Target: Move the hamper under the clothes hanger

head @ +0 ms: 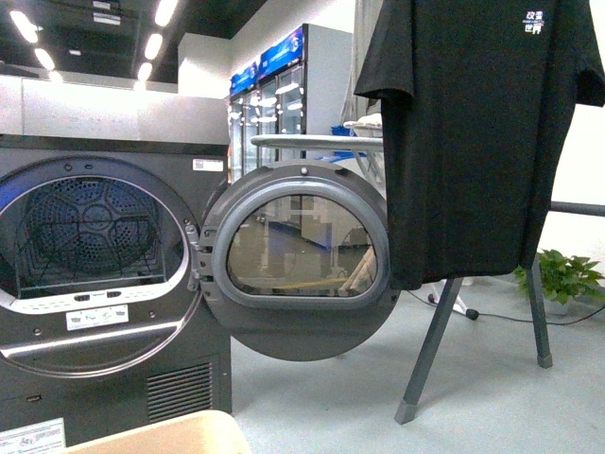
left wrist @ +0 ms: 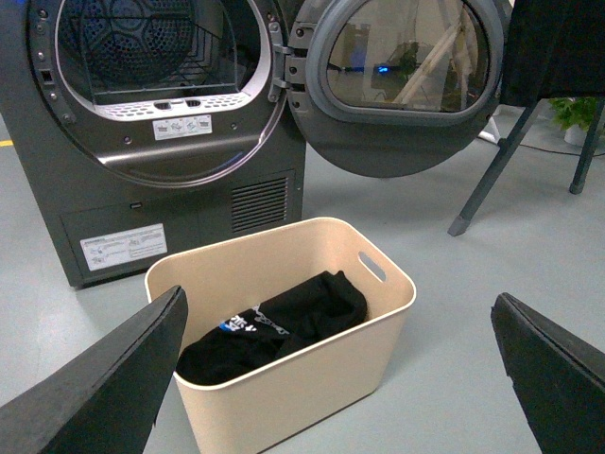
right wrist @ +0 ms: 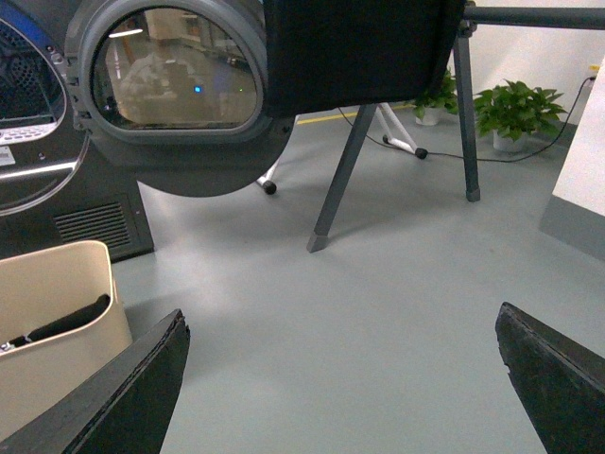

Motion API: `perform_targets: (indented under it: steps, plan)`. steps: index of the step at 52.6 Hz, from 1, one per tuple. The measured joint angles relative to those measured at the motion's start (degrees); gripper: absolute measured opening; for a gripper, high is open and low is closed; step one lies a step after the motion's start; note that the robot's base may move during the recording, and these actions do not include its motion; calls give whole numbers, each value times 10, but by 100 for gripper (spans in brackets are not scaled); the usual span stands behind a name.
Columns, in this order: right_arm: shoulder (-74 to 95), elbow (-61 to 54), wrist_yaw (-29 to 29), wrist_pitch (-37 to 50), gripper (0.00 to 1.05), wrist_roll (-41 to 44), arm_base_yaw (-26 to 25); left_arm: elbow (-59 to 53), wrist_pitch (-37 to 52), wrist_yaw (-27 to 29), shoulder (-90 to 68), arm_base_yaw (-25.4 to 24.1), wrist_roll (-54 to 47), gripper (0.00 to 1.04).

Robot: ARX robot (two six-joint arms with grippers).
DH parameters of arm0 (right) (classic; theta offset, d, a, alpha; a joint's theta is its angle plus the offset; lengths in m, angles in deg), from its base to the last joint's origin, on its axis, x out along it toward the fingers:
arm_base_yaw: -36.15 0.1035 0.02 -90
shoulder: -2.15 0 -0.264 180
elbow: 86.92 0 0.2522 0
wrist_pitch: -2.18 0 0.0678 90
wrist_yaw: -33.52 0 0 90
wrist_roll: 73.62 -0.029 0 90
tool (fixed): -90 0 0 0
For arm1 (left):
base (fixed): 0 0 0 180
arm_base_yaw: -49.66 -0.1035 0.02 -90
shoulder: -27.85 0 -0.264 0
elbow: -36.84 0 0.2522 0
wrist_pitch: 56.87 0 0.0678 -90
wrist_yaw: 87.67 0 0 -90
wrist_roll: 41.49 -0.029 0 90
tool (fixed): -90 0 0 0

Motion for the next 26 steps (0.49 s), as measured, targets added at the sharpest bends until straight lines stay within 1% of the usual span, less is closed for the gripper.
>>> perform_targets:
  steps: [26]
  plan:
    - [0,0,0,1,97,0,0,0,0,0,0,0,0,98]
